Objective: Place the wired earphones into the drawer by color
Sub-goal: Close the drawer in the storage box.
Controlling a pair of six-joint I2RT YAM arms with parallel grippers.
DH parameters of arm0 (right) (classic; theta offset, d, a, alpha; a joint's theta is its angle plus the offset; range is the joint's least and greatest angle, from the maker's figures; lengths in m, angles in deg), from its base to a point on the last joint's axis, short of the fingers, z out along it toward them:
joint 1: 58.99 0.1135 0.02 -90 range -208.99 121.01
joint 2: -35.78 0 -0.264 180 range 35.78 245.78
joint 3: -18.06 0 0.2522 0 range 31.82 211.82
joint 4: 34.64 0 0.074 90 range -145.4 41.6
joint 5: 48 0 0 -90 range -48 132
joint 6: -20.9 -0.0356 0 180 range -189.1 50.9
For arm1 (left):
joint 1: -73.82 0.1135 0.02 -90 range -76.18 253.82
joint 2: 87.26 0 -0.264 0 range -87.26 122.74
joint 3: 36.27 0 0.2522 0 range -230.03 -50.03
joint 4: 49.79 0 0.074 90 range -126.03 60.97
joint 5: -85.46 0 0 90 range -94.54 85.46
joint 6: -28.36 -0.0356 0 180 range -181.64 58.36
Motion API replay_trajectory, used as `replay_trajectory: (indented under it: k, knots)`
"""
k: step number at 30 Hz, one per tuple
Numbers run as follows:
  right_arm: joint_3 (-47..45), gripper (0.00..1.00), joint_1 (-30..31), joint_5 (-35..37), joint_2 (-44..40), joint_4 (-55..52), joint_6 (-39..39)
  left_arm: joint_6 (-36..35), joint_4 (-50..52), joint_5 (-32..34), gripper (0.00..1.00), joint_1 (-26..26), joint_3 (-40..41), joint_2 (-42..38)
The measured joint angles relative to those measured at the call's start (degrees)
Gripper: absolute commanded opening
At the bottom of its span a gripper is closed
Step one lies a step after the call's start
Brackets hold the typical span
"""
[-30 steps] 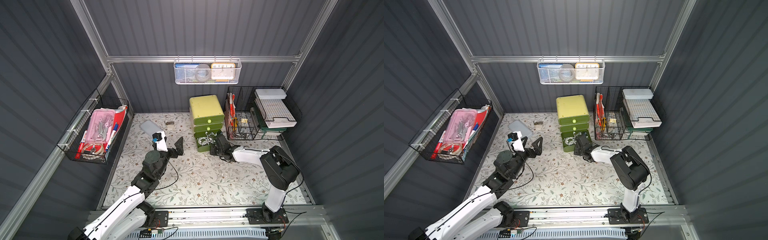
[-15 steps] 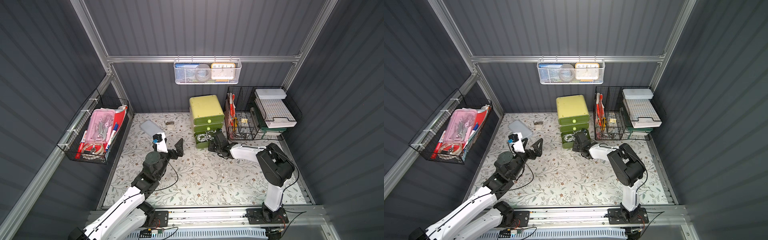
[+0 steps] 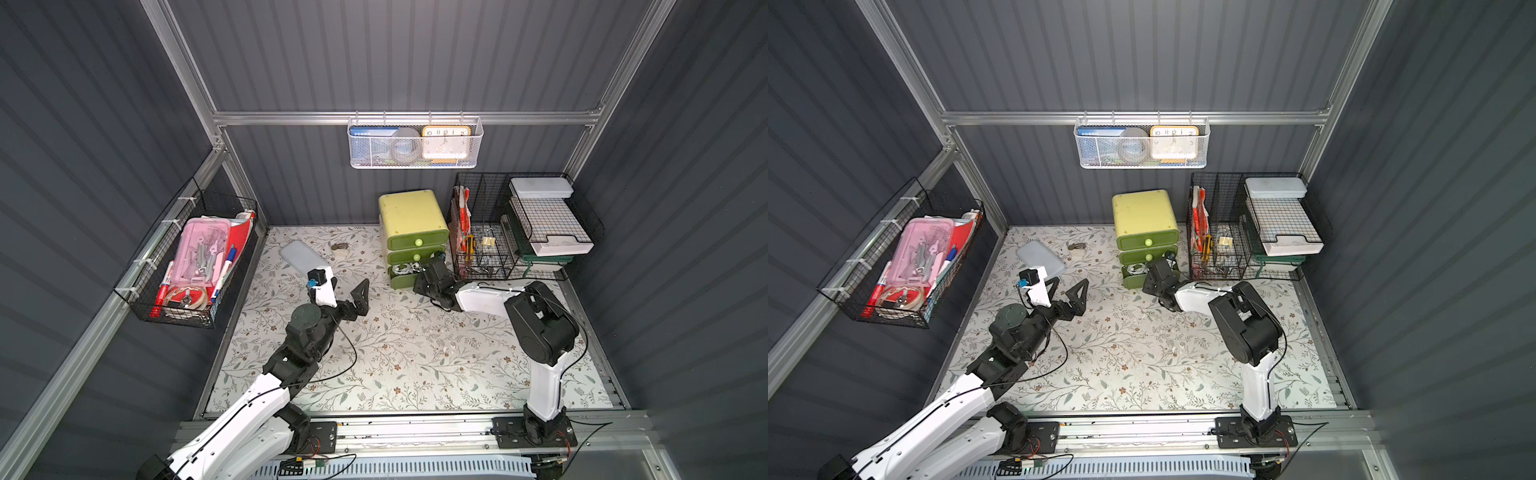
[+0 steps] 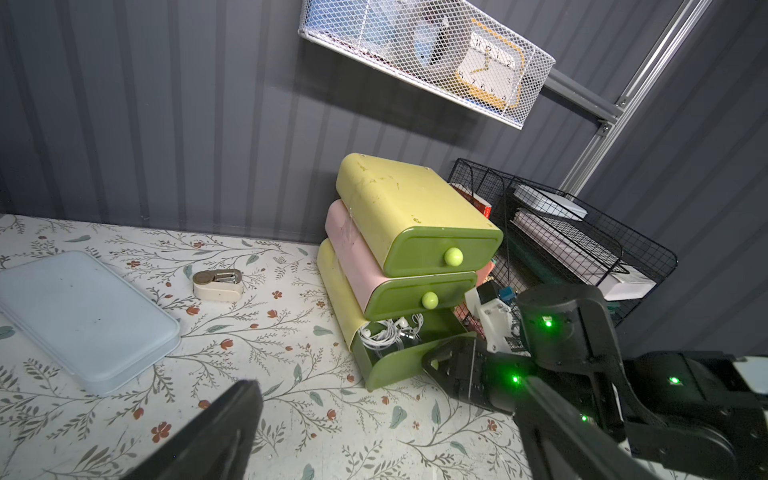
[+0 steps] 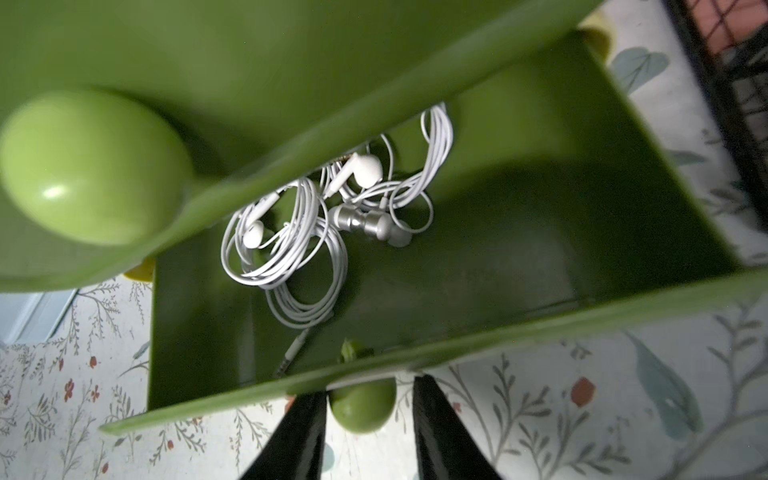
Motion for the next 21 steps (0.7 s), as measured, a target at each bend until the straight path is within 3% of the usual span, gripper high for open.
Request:
replay_trajectory:
  k: [21]
  knots:
    - [6.5,0.44,-0.9,2.6,5.4,2.1,-9.8,0.2,-1.0,-2.0,0.99,0.0,0.8,-1.0]
